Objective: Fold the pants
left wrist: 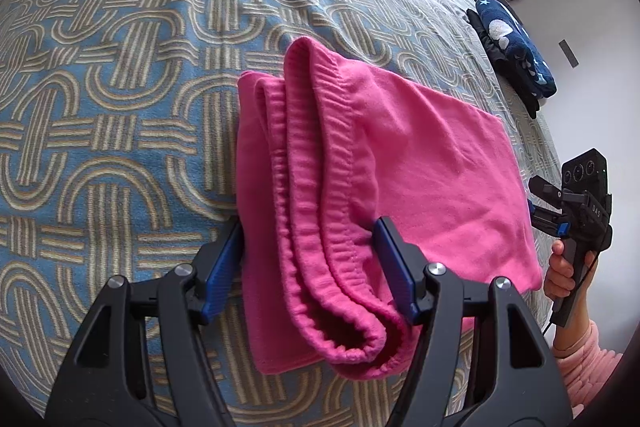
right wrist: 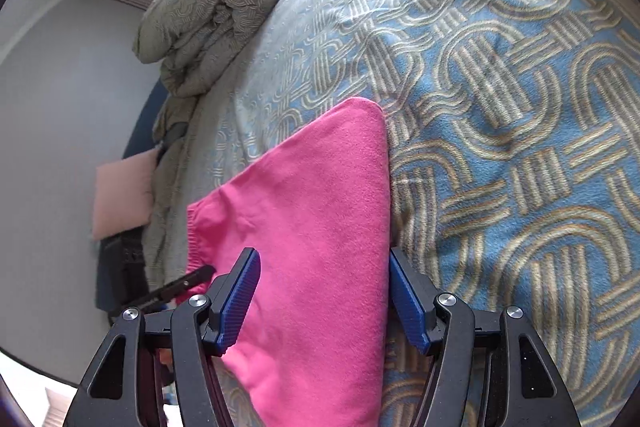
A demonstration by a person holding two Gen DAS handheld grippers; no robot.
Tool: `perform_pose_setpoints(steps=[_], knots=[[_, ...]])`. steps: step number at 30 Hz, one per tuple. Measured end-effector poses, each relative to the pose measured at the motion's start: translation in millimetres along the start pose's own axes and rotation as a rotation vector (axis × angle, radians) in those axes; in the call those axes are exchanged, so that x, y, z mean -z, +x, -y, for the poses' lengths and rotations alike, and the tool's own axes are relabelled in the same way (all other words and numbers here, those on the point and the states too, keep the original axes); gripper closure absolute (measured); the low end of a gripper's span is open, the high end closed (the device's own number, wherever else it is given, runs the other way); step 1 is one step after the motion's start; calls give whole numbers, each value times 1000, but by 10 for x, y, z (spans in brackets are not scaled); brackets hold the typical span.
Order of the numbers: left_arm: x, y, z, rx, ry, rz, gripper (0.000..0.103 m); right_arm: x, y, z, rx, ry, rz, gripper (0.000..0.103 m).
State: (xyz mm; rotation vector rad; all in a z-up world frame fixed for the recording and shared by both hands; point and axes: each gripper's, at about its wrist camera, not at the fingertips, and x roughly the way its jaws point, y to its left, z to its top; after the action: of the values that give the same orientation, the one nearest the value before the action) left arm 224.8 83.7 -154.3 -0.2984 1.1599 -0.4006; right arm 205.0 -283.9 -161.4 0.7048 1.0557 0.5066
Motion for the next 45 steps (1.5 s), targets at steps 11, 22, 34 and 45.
perform_pose_setpoints(steps=[11, 22, 34, 45], knots=[[64, -62, 224, -44, 99, 53, 76, -96, 393, -306, 42, -123, -102, 85], [63, -343, 746, -120, 222, 128, 78, 33, 67, -889, 201, -334, 3, 88], [-118, -126, 2234, -61, 434, 135, 77, 50, -1306, -444, 265, -288, 204, 88], [-338, 849, 4807, 127, 787, 67, 77, 222, -3410, 727, 486, -83, 543, 88]])
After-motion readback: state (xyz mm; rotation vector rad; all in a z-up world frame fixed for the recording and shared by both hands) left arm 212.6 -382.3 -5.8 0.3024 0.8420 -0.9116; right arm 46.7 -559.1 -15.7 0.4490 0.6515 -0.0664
